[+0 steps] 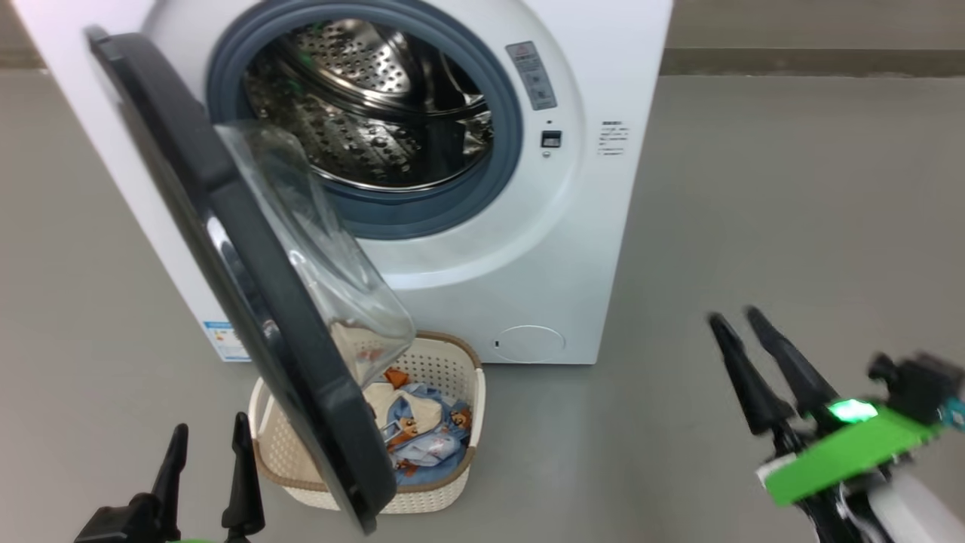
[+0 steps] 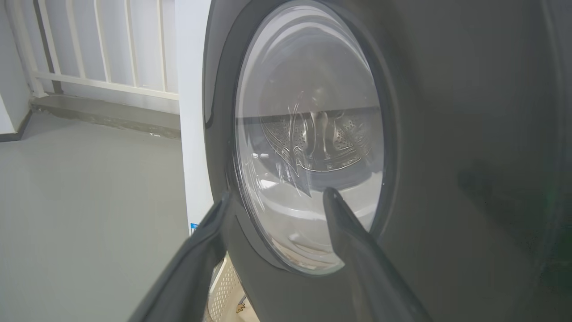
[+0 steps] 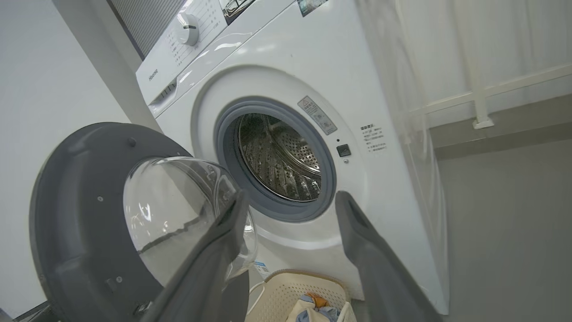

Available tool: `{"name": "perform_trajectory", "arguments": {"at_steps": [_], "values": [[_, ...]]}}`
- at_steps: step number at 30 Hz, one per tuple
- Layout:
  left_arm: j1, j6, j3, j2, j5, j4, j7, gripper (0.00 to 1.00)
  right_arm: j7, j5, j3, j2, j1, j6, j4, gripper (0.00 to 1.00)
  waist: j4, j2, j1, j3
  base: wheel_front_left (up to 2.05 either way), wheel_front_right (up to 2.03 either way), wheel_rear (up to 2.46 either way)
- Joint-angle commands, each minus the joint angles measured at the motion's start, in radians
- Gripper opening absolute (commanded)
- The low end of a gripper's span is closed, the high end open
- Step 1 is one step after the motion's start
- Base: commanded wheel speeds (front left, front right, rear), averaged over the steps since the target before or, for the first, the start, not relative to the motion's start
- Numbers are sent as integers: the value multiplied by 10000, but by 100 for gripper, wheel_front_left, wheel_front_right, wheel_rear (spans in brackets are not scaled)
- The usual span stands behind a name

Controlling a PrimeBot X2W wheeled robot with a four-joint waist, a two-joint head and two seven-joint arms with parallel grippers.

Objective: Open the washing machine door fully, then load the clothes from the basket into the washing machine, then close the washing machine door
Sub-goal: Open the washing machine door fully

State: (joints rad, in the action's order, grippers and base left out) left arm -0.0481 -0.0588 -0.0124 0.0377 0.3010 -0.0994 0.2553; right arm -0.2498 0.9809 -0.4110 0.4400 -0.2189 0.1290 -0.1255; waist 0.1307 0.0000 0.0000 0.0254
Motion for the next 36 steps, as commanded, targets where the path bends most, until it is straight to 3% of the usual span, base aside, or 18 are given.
{"name": "perform_trajectory", "arguments": {"at_steps": [1, 10, 19, 26, 36], "values": [[106, -29, 383, 125, -153, 289, 65, 100, -116, -682, 375, -220, 429, 17, 186, 100, -160, 0, 0, 10, 0, 0, 0], [-13, -104, 485, 125, -288, 261, 65, 100, -119, -4459, 3199, -1716, 2208, 17, 639, 100, -415, 0, 0, 42, 0, 0, 0], [-62, -158, 504, 125, -366, 189, 65, 100, -119, -7187, 4578, -2889, 3137, 17, 1131, 100, -471, 0, 0, 47, 0, 0, 0], [-80, -127, 481, 125, -365, 154, 65, 100, -119, -8109, 5212, -3599, 3546, 17, 1076, 100, -437, 0, 0, 55, 0, 0, 0], [-258, -131, 516, 125, -416, 109, 65, 100, -120, -8340, 5332, -3766, 3711, 17, 811, 100, -454, 0, 0, 140, 0, 0, 0]]}}
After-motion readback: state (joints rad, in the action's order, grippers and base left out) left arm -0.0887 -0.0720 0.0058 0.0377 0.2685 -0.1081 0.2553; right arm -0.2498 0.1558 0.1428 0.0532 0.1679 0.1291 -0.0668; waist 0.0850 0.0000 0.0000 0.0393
